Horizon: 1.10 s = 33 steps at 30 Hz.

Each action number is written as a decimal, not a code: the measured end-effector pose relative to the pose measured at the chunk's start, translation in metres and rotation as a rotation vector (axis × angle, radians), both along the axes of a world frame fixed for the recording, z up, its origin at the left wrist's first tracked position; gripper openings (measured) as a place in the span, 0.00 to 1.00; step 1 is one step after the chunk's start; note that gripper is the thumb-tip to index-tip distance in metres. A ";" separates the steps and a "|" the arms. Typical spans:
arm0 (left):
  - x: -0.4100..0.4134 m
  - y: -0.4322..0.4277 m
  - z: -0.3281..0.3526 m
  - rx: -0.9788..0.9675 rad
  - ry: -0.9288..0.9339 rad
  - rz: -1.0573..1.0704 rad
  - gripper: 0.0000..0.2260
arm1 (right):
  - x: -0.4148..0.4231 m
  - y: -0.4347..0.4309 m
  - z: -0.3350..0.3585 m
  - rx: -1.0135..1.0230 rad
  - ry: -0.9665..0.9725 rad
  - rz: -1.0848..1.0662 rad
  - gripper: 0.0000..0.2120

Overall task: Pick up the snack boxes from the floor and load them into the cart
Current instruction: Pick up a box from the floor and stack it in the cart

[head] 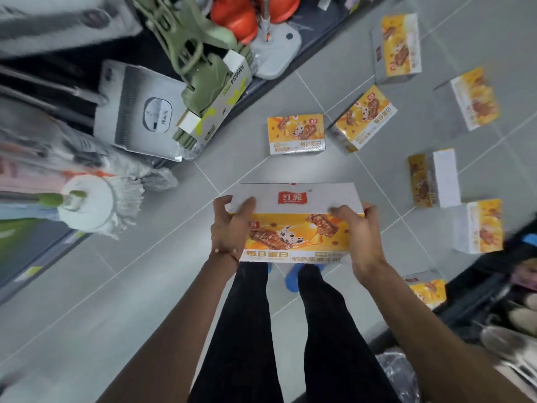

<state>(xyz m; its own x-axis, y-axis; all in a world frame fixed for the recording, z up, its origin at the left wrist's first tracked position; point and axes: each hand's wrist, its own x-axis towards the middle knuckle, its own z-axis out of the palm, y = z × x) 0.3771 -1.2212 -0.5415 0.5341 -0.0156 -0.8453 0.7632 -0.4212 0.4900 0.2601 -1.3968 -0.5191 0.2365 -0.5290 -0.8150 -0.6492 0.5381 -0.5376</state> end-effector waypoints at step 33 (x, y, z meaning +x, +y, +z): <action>-0.283 0.180 0.241 0.059 -0.542 1.068 0.21 | -0.071 0.161 0.211 0.116 -0.545 1.259 0.17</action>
<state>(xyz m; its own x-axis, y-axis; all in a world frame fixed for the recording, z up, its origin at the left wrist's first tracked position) 0.0937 -1.0415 -0.3000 0.5400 0.6837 -0.4909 0.4411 0.2668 0.8569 0.1892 -1.2354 -0.3085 0.8018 0.3420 -0.4901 -0.4509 -0.1920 -0.8717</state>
